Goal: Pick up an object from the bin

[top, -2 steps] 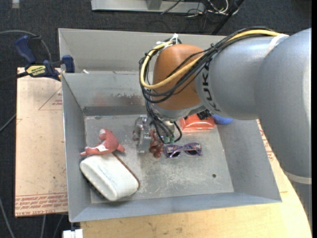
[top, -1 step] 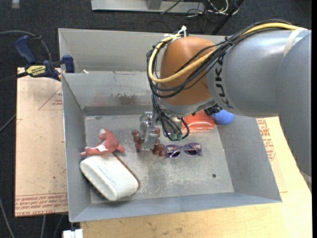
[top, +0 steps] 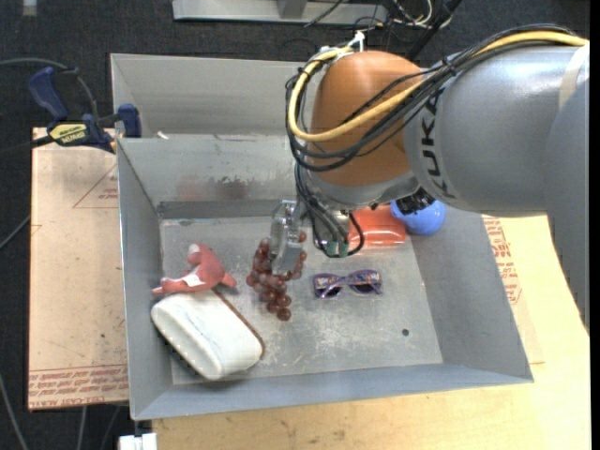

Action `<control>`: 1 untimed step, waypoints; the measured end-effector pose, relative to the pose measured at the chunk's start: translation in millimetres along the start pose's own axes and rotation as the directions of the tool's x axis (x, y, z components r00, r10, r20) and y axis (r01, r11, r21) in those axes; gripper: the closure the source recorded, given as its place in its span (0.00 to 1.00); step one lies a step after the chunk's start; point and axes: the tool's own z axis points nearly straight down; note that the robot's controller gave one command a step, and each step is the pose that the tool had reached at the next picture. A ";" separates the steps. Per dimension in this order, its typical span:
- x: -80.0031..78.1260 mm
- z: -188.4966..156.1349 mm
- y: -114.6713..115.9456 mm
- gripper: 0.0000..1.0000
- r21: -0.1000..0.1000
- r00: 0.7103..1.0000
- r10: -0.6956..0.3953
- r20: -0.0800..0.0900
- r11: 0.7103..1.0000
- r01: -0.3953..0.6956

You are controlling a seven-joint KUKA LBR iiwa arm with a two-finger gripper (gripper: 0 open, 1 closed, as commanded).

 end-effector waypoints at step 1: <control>-0.5 -80.0 -9.8 1.00 0.001 0.999 -0.037 0.001 0.999 0.037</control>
Offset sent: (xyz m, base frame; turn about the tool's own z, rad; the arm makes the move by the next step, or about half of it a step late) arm 0.0000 0.0000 0.0000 0.0000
